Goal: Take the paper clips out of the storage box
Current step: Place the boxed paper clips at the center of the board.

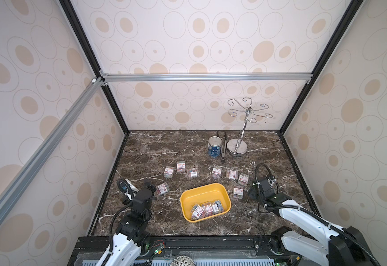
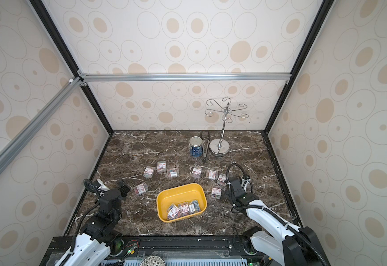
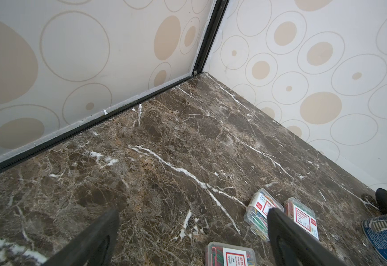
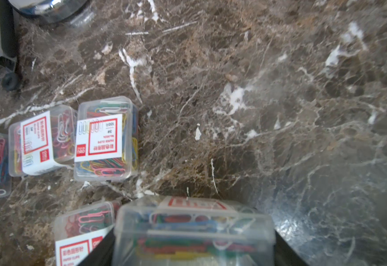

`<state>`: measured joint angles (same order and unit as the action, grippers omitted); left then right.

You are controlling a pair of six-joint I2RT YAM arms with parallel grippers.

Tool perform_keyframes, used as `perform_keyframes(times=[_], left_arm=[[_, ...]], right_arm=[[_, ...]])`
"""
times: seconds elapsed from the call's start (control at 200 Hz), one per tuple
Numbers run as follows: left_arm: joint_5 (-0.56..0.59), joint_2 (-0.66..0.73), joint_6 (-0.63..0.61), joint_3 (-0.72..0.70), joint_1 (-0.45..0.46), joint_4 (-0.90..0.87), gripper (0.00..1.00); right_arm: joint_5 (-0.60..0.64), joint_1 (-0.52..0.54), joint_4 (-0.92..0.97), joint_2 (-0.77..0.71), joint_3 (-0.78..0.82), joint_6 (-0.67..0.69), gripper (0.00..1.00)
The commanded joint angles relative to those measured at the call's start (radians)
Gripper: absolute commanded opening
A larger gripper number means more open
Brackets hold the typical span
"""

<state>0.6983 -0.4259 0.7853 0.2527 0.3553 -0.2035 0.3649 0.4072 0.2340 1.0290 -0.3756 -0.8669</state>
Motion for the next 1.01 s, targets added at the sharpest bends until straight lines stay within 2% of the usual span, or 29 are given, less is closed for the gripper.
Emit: perform_keyframes(times=[0.0, 0.19, 0.405, 0.545, 0.695, 0.855, 1.001], left_arm=[[0.018, 0.006, -0.003, 0.000, -0.006, -0.008, 1.00], [0.018, 0.003, -0.004, 0.000, -0.006, -0.004, 1.00], [0.019, 0.001, -0.004, 0.001, -0.005, -0.004, 1.00], [0.019, 0.001, -0.004, 0.001, -0.006, -0.004, 1.00], [0.019, 0.001, -0.003, 0.002, -0.006, -0.004, 1.00], [0.018, 0.001, -0.003, 0.000, -0.006, -0.005, 1.00], [0.018, 0.002, -0.003, 0.001, -0.006, -0.006, 1.00]], right_arm=[[-0.040, -0.002, -0.215, -0.013, 0.096, 0.017, 0.61], [0.020, 0.018, -0.376, 0.097, 0.133, 0.093, 0.58], [0.138, 0.123, -0.440, 0.225, 0.101, 0.117, 0.57], [0.166, 0.150, -0.458, 0.205, 0.128, 0.121, 0.60], [0.141, 0.153, -0.433, 0.149, 0.154, 0.115, 0.72], [0.135, 0.155, -0.330, 0.126, 0.124, 0.088, 0.94], [0.129, 0.155, -0.275, 0.076, 0.122, 0.070, 0.97]])
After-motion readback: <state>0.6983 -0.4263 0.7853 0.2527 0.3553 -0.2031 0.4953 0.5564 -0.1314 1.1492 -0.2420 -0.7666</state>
